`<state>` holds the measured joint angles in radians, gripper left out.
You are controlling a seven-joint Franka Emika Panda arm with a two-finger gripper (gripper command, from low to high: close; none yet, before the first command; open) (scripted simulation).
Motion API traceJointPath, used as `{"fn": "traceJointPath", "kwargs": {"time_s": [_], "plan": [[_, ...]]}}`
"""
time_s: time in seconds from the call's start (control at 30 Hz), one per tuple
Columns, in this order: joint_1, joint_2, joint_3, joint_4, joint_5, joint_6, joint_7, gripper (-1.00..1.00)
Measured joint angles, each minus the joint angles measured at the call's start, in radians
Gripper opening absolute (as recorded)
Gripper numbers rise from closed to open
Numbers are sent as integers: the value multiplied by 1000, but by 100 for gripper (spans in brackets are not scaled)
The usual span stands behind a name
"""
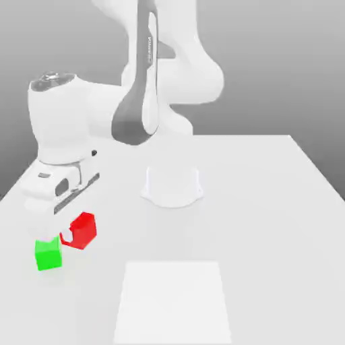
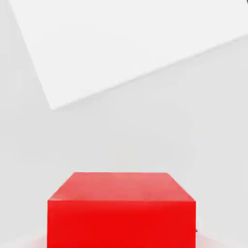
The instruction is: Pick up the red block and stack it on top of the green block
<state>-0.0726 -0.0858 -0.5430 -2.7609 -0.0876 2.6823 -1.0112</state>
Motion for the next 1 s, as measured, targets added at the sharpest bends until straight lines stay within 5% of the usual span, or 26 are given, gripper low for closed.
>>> {"fn": "traceJointPath", "kwargs": {"time_s": [0.2,0.93,0.97,1.0], "plan": [[-68,-12,-96,22,-28,-31,-235,-100],[-56,243,-27,41,400,154,-558,-100],[-63,254,-17,39,415,166,-569,100],[-63,254,-17,39,415,166,-569,100]]}}
